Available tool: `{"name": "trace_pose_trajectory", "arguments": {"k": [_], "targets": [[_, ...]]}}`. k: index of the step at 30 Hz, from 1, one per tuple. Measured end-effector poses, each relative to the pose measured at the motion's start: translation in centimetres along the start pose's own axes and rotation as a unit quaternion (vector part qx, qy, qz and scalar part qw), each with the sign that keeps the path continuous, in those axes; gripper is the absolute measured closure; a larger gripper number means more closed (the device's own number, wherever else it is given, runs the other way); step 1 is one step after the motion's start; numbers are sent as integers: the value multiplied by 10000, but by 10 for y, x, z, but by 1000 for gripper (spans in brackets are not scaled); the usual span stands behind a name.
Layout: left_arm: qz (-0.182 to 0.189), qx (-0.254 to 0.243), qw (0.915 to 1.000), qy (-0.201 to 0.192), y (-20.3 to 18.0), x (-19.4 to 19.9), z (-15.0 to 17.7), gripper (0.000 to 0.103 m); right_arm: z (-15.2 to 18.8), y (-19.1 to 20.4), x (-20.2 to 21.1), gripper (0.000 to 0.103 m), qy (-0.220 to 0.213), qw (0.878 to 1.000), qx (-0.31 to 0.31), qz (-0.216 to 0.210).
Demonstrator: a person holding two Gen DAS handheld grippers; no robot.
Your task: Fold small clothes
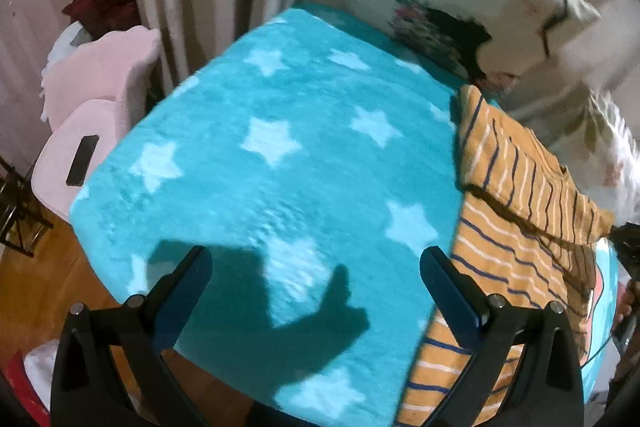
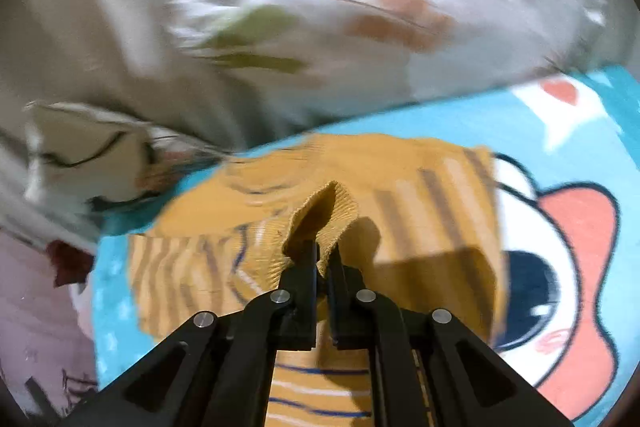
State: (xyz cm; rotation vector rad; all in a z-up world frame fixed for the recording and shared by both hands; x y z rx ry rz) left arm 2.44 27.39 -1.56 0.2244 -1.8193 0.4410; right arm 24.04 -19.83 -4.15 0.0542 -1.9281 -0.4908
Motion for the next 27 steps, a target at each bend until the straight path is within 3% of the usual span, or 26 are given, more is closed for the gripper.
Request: {"name": "trace_pose_trajectory", "arguments": {"k": [8,15,17,19,27], "targets": [[-69,-356,9993,116,-43,-6,16,0,3,-56,-41,97,468,9973,-477,308],[-81,-503,9982,320,-59,-21,26,0,11,-86,-17,93,440,9968,-656,-135],[-61,-528,9978,386,-63,-26,27,0,20,-92,-2,76,418,9968,-622,-285],[-33,-554,9975,448,-67,-31,28,0,33,-98,12,66,408,9969,-537,-405],[129,-596,9949,806,-85,-58,39,0,107,-80,12,66,1060,9921,180,-649]]}}
Point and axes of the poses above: each gripper's, at about its wrist camera, not at the fingertips, and x roughly against the way its jaws point, y to its left, z to its underside, the point moved 3 cm from there along -x, roughly the way its jaws point, and after that the axes turned 14 degrees about y, right-handed, at the moved point
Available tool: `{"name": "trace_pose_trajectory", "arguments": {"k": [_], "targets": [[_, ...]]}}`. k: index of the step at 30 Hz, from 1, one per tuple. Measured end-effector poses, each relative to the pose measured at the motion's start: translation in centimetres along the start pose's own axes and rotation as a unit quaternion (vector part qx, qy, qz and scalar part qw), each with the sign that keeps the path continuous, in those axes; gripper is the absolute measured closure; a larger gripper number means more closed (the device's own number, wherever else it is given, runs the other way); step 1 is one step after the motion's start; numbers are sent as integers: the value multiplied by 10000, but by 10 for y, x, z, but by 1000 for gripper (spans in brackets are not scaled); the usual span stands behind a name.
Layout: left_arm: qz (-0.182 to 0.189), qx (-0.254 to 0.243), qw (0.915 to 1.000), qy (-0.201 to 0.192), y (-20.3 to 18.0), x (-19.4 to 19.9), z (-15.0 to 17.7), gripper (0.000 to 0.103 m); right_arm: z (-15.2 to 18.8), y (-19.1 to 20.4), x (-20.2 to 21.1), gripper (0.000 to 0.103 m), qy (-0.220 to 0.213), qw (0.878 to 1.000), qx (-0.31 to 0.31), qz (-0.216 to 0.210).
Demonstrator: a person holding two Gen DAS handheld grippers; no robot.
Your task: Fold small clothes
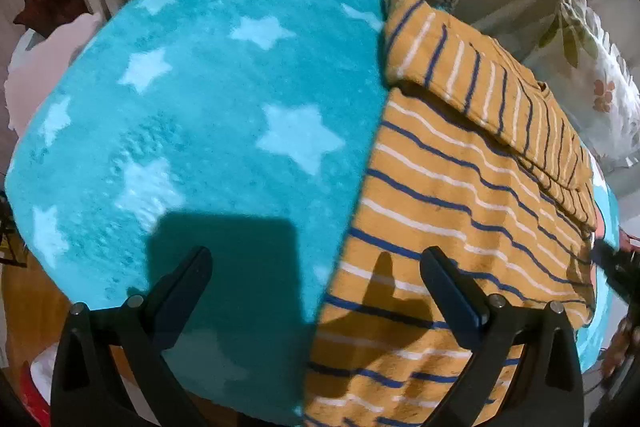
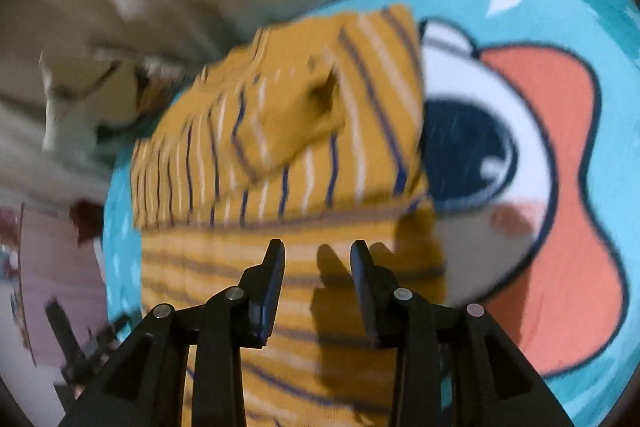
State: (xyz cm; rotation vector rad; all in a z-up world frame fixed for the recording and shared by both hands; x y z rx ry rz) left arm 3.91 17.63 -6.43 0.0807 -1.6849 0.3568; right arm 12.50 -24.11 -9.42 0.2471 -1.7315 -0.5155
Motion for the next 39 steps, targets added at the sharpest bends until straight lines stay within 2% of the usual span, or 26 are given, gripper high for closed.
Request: {"name": "trace_pose_trajectory", "arguments": {"k": [4,7,9,14,17,19,23,25,29,32,33,34,36,38,39], "targets": [[73,-57,9999,-38,-7,-1,8,0,34,-4,0,65,15,10000,-31,41],[155,-43,9998,-77,-6,0,19,0,57,-11,9,58,-17,10000,-36,68],[239,15,9997,-80,-2,-1,28,0,76,-19,14,57,15,9999,-27,96],[236,156,9996,-17,7,-2,52,0,116,-35,-1,55,497,9987,47,132],[263,160,9995,-18,8,-1,69,0,131,-37,-11,54,605,9981,60,-59],[311,148,9994,-14,9,0,79,0,137,-34,-12,53,580,9981,129,-173],[691,156,9975,60,11,-7,92,0,145,-23,-21,51,703,9953,380,-553],[714,240,9972,19,14,-9,99,0,147,-16,-25,50,704,9943,466,-652],[940,237,9953,32,17,-10,108,0,154,-15,-26,49,658,9935,415,-828],[1240,192,9915,336,17,-16,114,0,156,-17,-26,49,621,9925,338,-1000],[1453,187,9881,458,16,-18,118,0,157,-18,-26,49,601,9921,314,-1055],[1632,182,9850,522,14,-19,121,1,158,-19,-25,49,594,9917,308,-1099],[1875,174,9801,630,11,-20,127,13,160,-19,-25,49,596,9912,354,-1129],[1787,144,9812,712,8,-24,131,34,164,-17,-27,49,657,9895,397,-1225],[1754,134,9817,723,8,-25,132,39,165,-17,-27,49,644,9891,402,-1264]]}}
Point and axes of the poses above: each gripper's, at about its wrist camera, not at the fingertips, and x roughly against the way its jaws point, y to its left, z to its underside, the point moved 3 cm from there along -x, roughly the way its jaws point, and after that the axes turned 14 degrees about y, right-handed, at the moved point
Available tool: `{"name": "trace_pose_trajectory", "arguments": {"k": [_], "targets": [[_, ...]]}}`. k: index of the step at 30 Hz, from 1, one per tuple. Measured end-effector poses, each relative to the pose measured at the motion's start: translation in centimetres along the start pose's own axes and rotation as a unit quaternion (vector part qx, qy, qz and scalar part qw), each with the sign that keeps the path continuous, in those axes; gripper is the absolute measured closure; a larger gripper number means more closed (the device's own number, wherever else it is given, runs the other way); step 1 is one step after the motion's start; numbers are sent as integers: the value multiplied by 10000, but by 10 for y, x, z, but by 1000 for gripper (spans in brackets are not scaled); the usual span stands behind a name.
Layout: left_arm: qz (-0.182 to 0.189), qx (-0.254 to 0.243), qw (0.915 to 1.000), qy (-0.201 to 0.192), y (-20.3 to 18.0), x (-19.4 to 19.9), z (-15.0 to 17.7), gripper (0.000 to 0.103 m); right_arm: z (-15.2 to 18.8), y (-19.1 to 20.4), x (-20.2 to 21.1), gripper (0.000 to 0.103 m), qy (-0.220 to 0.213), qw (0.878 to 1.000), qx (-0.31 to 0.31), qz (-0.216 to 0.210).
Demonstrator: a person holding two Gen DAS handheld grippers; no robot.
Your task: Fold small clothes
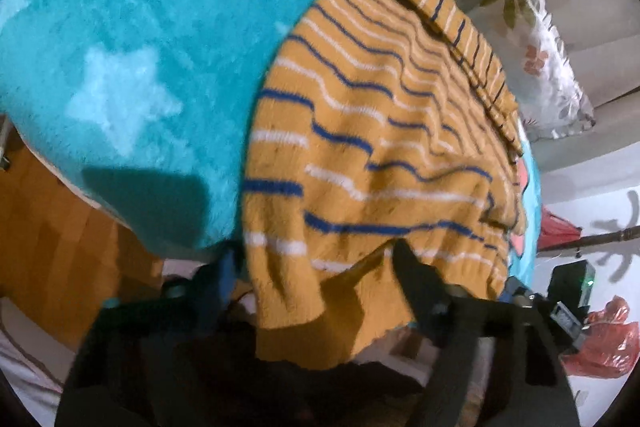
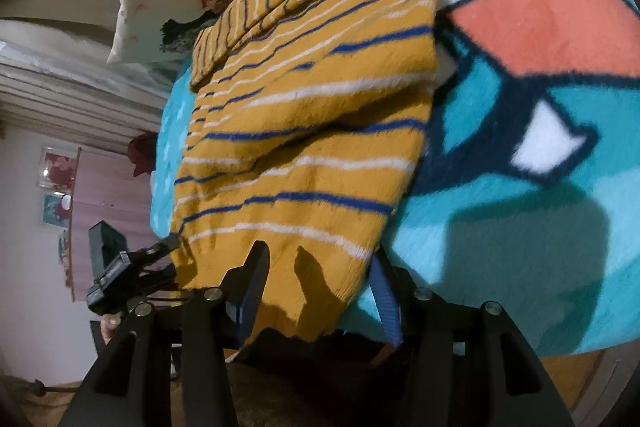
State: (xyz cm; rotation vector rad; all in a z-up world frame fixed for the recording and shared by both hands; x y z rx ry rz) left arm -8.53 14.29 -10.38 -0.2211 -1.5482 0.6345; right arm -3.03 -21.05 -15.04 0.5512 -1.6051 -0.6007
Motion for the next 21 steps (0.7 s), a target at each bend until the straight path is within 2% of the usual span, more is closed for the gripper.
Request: {"name": "trace_pose_trajectory", "arguments": {"k": [2,3,4,5,6,7,8,10,12,16,21], "targets": [[-22,61,10000,21,4,-1,2,57,0,1,-4,49,-5,10000,12,-93],[41,135,9999,42,7,-2,3,60,0,3,-5,49,-17,9999,30,-100],[114,193,9997,48,10,-1,4,65,-2,5,-6,54,-41,10000,55,-49],[163,238,9996,49,11,1,6,70,-5,7,-9,73,-36,9999,59,122],[164,248,9995,41,11,3,8,73,-7,7,-11,85,-2,9997,48,232],[158,225,9996,32,9,5,9,84,-9,6,-15,93,70,9996,25,278],[148,165,9997,30,6,9,12,89,-10,6,-16,93,84,9998,9,187],[-57,95,9999,-12,-1,18,16,94,-7,8,-17,95,188,9997,52,177],[-114,23,9999,-70,-5,33,24,94,7,11,-14,95,453,9986,231,123],[-303,-114,9994,-124,-9,49,39,94,51,10,-11,96,1110,9925,444,239],[-576,-95,9983,57,-8,30,40,94,66,-9,-13,97,1145,9932,93,192]]}}
Point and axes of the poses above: each gripper's, at about its wrist camera, not at the fingertips, and x roughly against the way its jaws point, y to its left, z to its underside, the point moved 3 cm from there along -x, roughly the way its jaws point, and after that the axes turned 14 degrees about y, right-handed, at the moved point
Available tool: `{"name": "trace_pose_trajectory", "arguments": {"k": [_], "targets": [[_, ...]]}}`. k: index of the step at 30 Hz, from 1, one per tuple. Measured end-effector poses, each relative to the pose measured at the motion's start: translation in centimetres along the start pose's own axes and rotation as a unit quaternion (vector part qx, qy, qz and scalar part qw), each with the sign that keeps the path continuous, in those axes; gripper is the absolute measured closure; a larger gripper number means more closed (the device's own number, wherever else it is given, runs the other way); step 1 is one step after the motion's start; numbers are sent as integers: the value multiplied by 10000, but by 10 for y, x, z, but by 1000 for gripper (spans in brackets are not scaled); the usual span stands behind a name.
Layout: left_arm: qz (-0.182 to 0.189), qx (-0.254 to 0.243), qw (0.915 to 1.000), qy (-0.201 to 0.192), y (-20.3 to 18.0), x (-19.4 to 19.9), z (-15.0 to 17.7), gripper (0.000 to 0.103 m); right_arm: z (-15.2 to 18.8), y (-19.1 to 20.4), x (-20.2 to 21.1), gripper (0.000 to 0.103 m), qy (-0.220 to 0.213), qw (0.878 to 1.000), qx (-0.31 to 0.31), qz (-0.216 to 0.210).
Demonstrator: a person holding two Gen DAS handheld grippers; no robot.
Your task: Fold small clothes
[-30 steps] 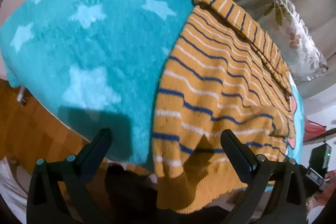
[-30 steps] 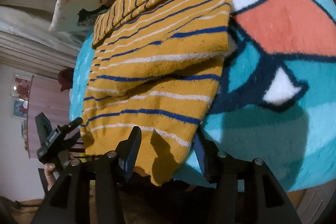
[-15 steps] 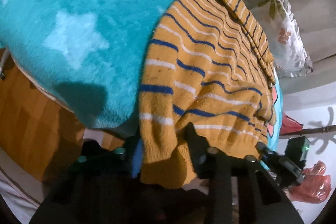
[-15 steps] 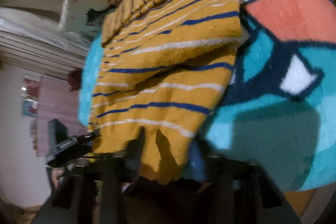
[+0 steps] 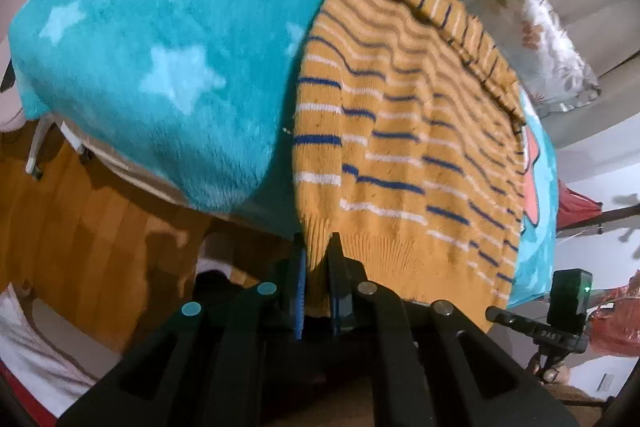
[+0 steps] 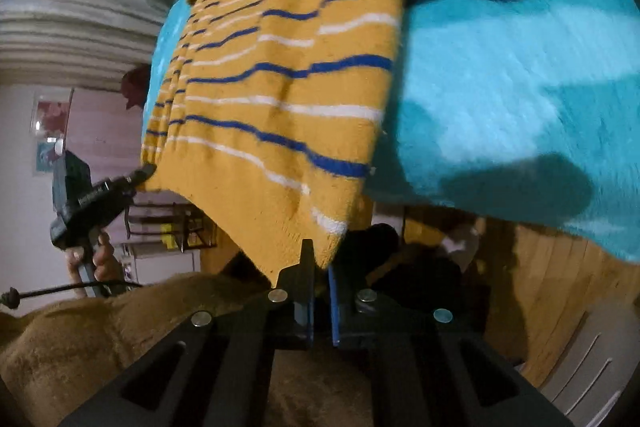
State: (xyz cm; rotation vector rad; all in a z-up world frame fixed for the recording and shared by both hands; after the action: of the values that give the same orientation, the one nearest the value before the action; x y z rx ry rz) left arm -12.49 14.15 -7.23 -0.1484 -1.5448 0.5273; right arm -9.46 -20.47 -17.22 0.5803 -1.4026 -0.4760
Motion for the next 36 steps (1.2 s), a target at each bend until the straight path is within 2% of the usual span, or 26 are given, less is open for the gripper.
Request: {"name": "trace_pose_trajectory", "arguments": {"k": [2,7,13,18,20,24,27,29,32,36], "targets": [[31,57,10000,32,1,-2,-1,94,-4,0,-2,97,-17,10000,-20,10],[42,65,9998,-188,-5,10,-8,94,-11,18,8,97,-152,9986,360,356],[305,146,9978,-572,-20,34,-30,95,-33,35,43,97,-678,9944,719,381],[443,-10,9930,-1094,-44,71,-81,97,-73,53,89,97,-1293,9869,947,189],[317,-218,9909,-1286,-61,84,-111,97,-99,65,108,97,-1551,9826,1008,171],[336,-527,9889,-1346,-79,93,-148,96,-150,63,120,97,-1747,9796,788,600],[156,-648,9901,-1236,-80,83,-159,84,-177,46,106,97,-1568,9815,475,989],[141,-623,9911,-1171,-73,76,-157,63,-192,27,91,96,-1340,9841,219,1147],[218,-678,9918,-1064,-64,66,-140,52,-205,9,78,96,-1137,9867,-14,1164],[97,-877,9928,-810,-60,52,-109,47,-203,7,81,95,-1086,9880,6,1096]]}}
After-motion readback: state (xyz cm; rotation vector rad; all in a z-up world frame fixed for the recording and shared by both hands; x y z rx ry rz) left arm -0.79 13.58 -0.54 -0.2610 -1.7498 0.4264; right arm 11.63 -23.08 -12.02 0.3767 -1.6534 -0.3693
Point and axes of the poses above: each gripper's, at about its wrist camera, not at the fingertips, and x roughly against the way its jaws point, y to its left, z to its underside, the point moved 3 cm from there along -x, roughly the way its jaws point, and after that the axes turned 14 degrees about y, right-handed, at the moved point
